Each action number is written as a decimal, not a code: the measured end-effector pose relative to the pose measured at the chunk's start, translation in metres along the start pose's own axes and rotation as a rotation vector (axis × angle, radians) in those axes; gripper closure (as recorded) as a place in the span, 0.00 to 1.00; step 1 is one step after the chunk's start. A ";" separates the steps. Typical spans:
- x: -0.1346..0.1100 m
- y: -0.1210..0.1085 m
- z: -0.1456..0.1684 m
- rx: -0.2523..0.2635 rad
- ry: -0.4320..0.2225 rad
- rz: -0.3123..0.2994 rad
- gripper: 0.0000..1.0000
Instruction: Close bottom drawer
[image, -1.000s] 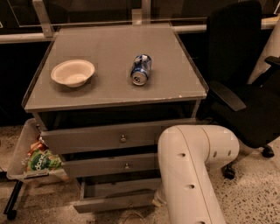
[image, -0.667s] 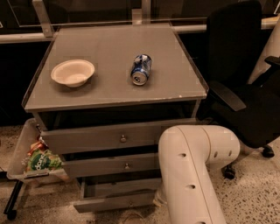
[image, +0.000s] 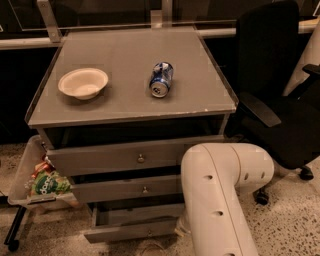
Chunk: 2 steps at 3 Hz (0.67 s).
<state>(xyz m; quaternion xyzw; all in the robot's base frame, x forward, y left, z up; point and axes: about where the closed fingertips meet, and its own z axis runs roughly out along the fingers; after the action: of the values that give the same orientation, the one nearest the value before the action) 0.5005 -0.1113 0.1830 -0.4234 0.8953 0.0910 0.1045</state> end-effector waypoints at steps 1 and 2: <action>0.000 0.000 0.000 0.000 0.000 0.000 0.11; 0.000 0.000 0.000 0.000 0.000 0.000 0.00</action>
Offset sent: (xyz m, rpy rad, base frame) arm 0.0000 0.0000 0.0000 0.0000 0.0000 0.0000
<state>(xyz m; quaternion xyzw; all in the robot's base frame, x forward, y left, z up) 0.5005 -0.1113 0.1830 -0.4234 0.8953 0.0911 0.1044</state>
